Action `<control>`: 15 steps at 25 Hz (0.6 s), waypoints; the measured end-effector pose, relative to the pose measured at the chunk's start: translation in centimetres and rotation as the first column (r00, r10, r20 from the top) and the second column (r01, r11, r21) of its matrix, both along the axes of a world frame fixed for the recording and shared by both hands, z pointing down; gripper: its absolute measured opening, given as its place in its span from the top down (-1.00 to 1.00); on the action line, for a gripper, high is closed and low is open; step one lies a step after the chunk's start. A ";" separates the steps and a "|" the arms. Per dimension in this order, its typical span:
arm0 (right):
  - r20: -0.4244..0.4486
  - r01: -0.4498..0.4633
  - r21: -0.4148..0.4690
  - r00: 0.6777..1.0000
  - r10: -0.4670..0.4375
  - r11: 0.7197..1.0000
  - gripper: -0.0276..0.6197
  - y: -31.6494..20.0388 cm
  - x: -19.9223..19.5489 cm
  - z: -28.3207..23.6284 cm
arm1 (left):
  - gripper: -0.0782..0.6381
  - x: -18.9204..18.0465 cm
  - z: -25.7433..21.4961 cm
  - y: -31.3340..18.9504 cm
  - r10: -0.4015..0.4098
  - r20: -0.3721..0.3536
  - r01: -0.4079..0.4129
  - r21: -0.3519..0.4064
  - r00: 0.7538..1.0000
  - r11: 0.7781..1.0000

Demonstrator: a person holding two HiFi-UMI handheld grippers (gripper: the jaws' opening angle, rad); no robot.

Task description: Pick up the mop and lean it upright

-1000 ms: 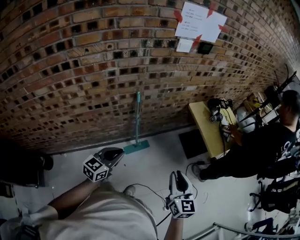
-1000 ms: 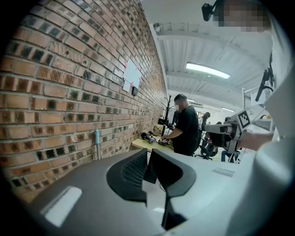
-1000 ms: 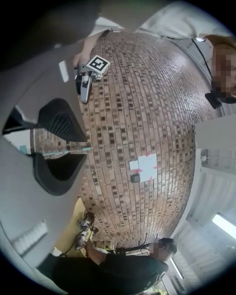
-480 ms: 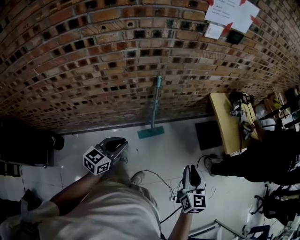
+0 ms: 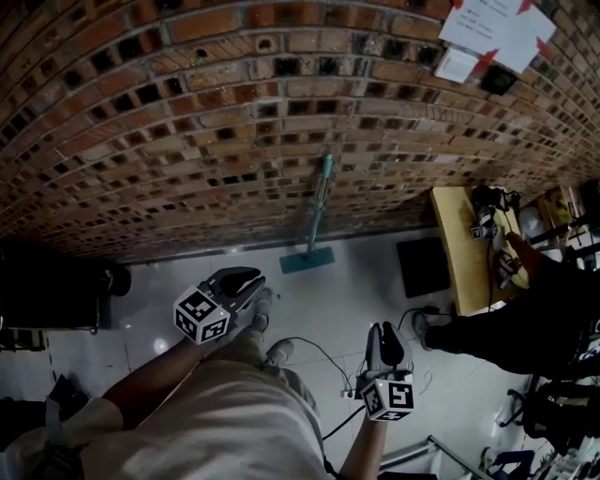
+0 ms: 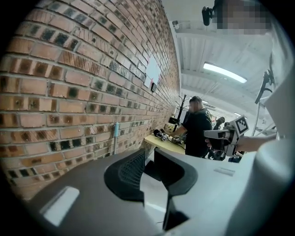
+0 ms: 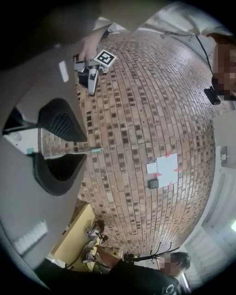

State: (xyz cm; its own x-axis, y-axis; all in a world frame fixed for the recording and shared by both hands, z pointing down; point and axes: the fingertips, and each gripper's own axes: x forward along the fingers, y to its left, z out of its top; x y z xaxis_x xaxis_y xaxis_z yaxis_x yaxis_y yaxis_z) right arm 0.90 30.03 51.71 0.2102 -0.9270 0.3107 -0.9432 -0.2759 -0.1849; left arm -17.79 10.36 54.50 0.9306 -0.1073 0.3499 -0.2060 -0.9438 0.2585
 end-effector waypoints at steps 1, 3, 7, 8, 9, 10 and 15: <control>-0.001 0.000 0.000 1.000 0.000 1.000 0.68 -0.8 0.3 -0.1 | 0.55 0.7 -0.2 -0.5 0.014 -0.004 -0.014 0.003 1.000 1.000; -0.010 0.000 -0.003 1.000 0.000 1.000 0.68 -2.5 0.9 -0.4 | 0.54 2.2 -0.8 -1.6 0.038 -0.020 -0.038 0.008 0.999 0.999; -0.028 0.000 -0.008 1.000 0.000 1.000 0.68 -5.7 1.4 -1.0 | 0.53 4.0 -1.0 -4.2 0.068 -0.039 -0.068 0.005 0.997 0.998; -0.031 -0.005 -0.006 1.000 0.005 1.000 0.68 -6.5 1.6 -1.1 | 0.53 4.4 -1.0 -4.9 0.077 -0.040 -0.077 0.007 0.996 0.997; -0.033 -0.012 -0.006 0.999 0.012 1.000 0.68 -7.1 1.9 -1.2 | 0.53 5.0 -1.0 -5.6 0.088 -0.041 -0.088 0.011 0.995 0.996; -0.036 -0.021 -0.008 0.999 0.021 1.000 0.68 -7.7 2.3 -1.4 | 0.53 5.5 -1.1 -6.2 0.101 -0.044 -0.100 0.015 0.994 0.995; -0.050 -0.058 -0.007 0.997 0.057 0.998 0.68 -10.4 3.5 -2.1 | 0.54 7.5 -1.4 -8.7 0.157 -0.058 -0.155 0.027 0.986 0.988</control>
